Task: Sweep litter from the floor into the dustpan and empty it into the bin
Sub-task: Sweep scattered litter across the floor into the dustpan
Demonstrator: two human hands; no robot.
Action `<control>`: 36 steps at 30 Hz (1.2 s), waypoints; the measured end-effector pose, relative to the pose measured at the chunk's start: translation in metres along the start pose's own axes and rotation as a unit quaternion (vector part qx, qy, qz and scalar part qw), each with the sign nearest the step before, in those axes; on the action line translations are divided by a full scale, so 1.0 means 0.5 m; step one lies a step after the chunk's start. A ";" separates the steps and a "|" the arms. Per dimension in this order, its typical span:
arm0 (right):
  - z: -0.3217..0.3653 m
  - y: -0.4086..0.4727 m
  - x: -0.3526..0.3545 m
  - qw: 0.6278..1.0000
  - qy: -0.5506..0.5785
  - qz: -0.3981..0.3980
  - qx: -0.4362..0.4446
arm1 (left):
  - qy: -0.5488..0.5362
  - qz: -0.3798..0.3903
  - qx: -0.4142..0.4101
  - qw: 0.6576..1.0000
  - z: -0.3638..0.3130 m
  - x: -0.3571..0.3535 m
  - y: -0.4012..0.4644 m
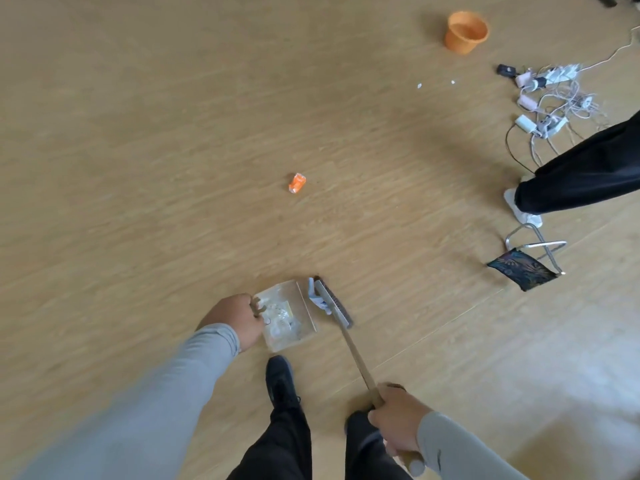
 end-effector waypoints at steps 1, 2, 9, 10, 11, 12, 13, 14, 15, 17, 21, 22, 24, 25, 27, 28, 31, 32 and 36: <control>-0.004 -0.022 0.009 0.999 0.037 0.021 -0.013 | -0.002 0.000 -0.006 1.000 0.003 0.000 0.002; -0.009 -0.047 0.028 0.992 0.103 0.063 -0.035 | -0.002 -0.001 -0.011 1.000 0.004 -0.001 0.004; -0.015 -0.140 0.117 0.983 0.179 0.024 -0.036 | -0.014 -0.007 -0.035 0.999 0.011 0.006 0.011; -0.002 -0.127 0.112 0.987 0.153 0.017 -0.040 | -0.015 -0.008 -0.036 0.999 0.014 0.007 0.013; 0.011 -0.108 0.108 0.991 0.123 0.005 -0.045 | -0.014 -0.010 -0.037 0.999 0.016 0.007 0.016; 0.026 -0.090 0.106 0.994 0.093 -0.008 -0.056 | -0.013 -0.009 -0.036 0.999 0.018 0.008 0.018; 0.038 -0.067 0.101 0.997 0.047 -0.015 -0.063 | -0.013 -0.008 -0.036 0.999 0.019 0.007 0.020; 0.052 -0.048 0.095 0.997 -0.012 -0.024 -0.068 | -0.012 -0.007 -0.037 0.999 0.021 0.008 0.021; 0.065 -0.031 0.089 0.996 -0.056 -0.026 -0.068 | -0.010 -0.005 -0.038 0.999 0.021 0.008 0.023; 0.080 -0.019 0.078 0.997 -0.055 0.015 -0.061 | -0.008 -0.002 -0.039 0.999 0.018 0.008 0.025; 0.064 -0.089 0.102 0.981 0.175 0.068 -0.045 | -0.003 0.014 -0.029 0.999 0.025 0.015 0.010; 0.056 -0.114 0.112 0.976 0.204 0.065 -0.044 | -0.009 0.018 -0.027 0.999 0.032 0.019 0.006; 0.050 -0.158 0.129 0.973 0.221 0.056 -0.035 | -0.038 0.020 -0.019 0.999 0.050 0.042 -0.007; 0.053 -0.174 0.139 0.973 0.225 0.047 -0.028 | -0.056 0.017 -0.016 0.998 0.058 0.060 -0.013; 0.065 -0.196 0.162 0.971 0.239 0.020 -0.019 | -0.091 0.004 -0.016 0.996 0.068 0.105 -0.026; 0.076 -0.204 0.174 0.970 0.244 0.004 -0.014 | -0.107 -0.006 -0.017 0.994 0.073 0.128 -0.033; 0.111 -0.212 0.209 0.967 0.253 -0.043 0.003 | -0.137 -0.037 -0.019 0.990 0.080 0.190 -0.051; 0.125 -0.210 0.219 0.965 0.255 -0.053 0.010 | -0.151 -0.049 -0.018 0.987 0.083 0.207 -0.048; 0.168 -0.195 0.282 0.959 0.263 -0.093 0.040 | -0.189 -0.065 -0.003 0.980 0.081 0.260 -0.038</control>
Point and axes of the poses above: each hand's wrist, its own y-axis towards the middle knuckle, its own x-axis out of the back of the hand, z = x × y, the point moved 5 cm from there along y, towards the middle knuckle, and after that the axes turned 13 degrees about z, right-handed, at the moved point
